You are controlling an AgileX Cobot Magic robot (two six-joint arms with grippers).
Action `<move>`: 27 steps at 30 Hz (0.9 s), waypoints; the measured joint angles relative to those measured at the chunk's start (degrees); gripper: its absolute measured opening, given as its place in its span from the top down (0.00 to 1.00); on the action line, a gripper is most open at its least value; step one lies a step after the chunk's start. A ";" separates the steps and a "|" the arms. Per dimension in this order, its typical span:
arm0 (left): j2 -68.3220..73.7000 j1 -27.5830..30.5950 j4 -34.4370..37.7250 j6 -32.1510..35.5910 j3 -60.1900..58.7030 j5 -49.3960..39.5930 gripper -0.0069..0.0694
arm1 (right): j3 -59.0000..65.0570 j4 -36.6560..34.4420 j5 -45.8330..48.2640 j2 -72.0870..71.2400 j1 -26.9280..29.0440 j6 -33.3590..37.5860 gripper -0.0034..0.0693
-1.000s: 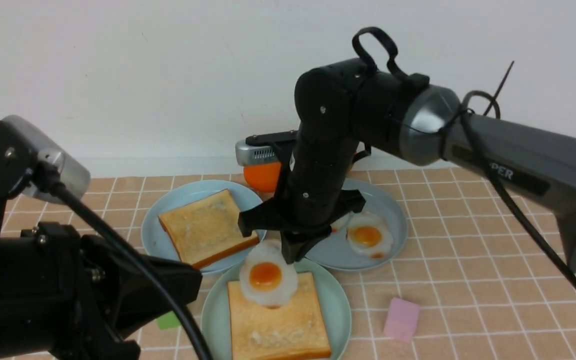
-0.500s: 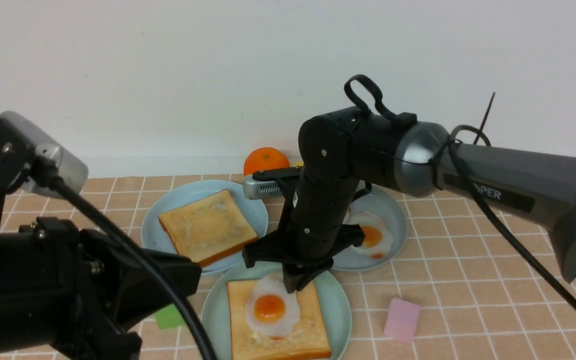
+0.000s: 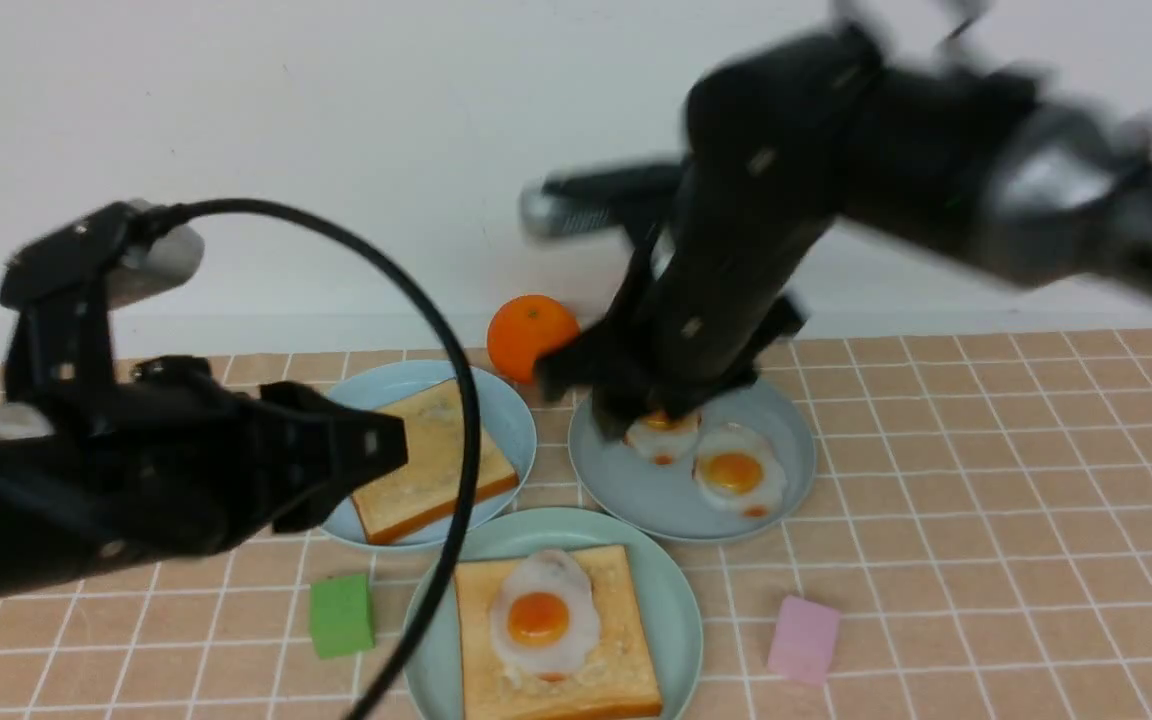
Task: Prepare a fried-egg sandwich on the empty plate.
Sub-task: Use the left arm to grab a slice of bread
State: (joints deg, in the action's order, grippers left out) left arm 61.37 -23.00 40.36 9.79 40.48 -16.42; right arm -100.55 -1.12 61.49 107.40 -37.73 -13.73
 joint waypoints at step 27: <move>46.82 16.74 -4.95 -14.33 28.40 -14.41 0.40 | 35.00 -10.52 -8.01 -42.44 0.00 14.71 0.63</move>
State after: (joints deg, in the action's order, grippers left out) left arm 108.19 -6.26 35.41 -4.55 68.88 -30.82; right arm -65.55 -11.63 53.48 64.97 -37.73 0.99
